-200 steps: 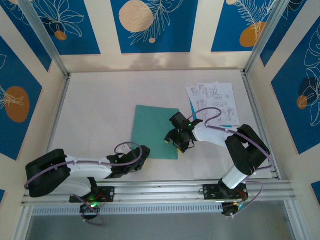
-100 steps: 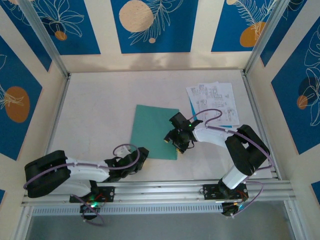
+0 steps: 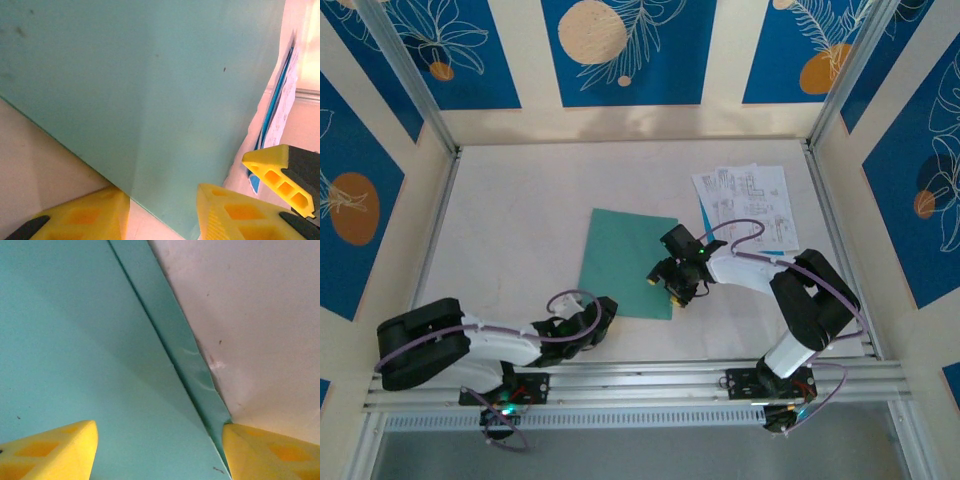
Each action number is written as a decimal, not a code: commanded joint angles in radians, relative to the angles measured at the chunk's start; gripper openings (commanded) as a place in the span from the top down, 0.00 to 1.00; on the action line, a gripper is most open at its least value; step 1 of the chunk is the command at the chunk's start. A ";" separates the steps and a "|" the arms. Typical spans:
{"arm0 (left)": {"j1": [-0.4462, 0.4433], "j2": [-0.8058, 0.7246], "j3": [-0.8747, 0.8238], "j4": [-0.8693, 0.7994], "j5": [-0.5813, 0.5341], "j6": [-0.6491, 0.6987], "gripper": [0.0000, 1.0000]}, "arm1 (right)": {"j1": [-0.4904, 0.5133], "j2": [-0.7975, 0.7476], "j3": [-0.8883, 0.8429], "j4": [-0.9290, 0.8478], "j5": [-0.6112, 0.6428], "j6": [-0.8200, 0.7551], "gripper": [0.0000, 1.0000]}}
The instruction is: Put the files into the folder
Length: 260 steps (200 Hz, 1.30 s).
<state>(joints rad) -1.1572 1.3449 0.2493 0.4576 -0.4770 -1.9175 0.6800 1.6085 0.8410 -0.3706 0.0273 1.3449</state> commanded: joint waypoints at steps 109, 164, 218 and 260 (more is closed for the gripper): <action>-0.025 0.248 -0.017 0.434 -0.127 -0.122 0.62 | -0.014 0.040 -0.078 0.009 -0.044 0.039 0.31; -0.050 0.405 -0.014 0.630 -0.149 -0.140 0.66 | -0.022 0.050 -0.086 0.030 -0.062 0.036 0.31; -0.059 0.421 0.007 0.620 -0.158 -0.117 0.75 | -0.031 0.053 -0.099 0.053 -0.076 0.031 0.31; -0.061 0.396 0.010 0.622 -0.158 -0.090 1.00 | -0.036 0.027 -0.102 0.080 -0.077 0.007 0.31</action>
<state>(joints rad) -1.2198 1.7443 0.2359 1.0733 -0.6853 -2.0129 0.6441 1.6062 0.7937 -0.2470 -0.0605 1.3663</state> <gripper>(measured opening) 0.050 0.689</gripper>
